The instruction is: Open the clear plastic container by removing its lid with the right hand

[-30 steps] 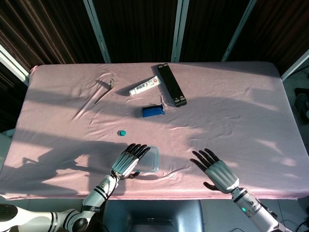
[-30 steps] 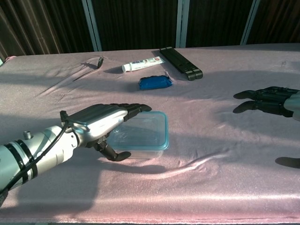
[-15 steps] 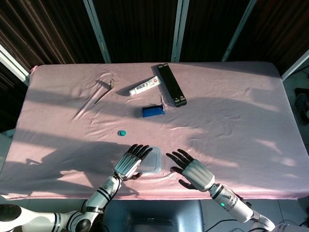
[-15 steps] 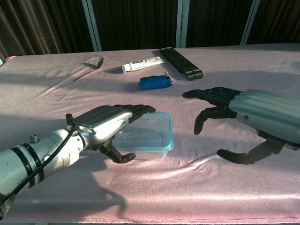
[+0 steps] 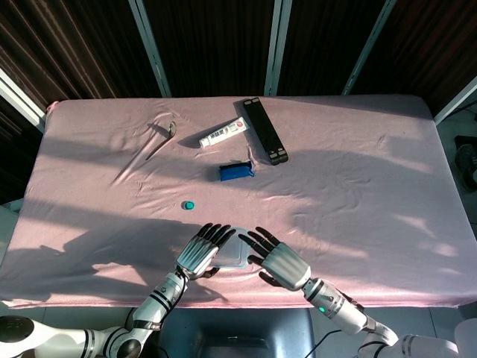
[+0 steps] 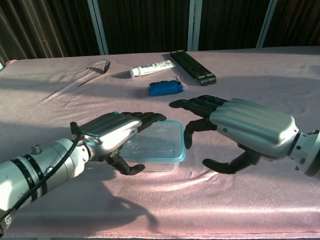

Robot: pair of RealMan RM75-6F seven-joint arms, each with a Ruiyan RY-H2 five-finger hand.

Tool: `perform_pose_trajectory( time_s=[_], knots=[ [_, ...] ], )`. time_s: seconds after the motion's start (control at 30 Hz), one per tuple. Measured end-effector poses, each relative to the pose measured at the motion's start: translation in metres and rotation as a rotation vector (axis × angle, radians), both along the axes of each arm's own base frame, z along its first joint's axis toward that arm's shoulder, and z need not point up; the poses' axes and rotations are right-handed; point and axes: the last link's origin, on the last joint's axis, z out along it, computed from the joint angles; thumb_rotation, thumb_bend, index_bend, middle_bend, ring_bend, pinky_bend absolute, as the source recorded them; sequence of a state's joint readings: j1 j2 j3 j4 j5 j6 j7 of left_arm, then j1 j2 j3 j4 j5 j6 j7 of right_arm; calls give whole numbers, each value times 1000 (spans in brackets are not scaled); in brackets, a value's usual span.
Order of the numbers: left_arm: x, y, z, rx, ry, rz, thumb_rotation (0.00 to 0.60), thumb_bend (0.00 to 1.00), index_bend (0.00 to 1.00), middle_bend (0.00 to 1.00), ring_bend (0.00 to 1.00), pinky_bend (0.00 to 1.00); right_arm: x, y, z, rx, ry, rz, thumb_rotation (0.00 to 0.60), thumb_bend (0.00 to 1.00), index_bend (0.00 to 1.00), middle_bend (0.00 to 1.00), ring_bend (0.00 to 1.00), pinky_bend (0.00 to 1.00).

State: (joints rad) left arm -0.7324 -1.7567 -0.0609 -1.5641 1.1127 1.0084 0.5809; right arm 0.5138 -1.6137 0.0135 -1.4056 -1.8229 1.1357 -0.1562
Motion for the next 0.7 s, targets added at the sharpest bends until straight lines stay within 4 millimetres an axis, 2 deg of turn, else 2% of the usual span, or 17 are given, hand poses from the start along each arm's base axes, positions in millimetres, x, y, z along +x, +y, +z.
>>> perform_pose_trajectory(
  time_s=[0.4, 0.7],
  knots=[
    [-3, 3, 1, 43, 2, 10, 600, 337, 0, 475, 651, 526, 4, -9, -15, 36, -46, -1, 600, 483, 537, 114, 0, 0],
    [2, -4, 2, 54, -8, -15, 600, 337, 0, 488, 657, 540, 2, -16, -20, 33, -62, -24, 600, 482, 541, 120, 0, 0]
  ],
)
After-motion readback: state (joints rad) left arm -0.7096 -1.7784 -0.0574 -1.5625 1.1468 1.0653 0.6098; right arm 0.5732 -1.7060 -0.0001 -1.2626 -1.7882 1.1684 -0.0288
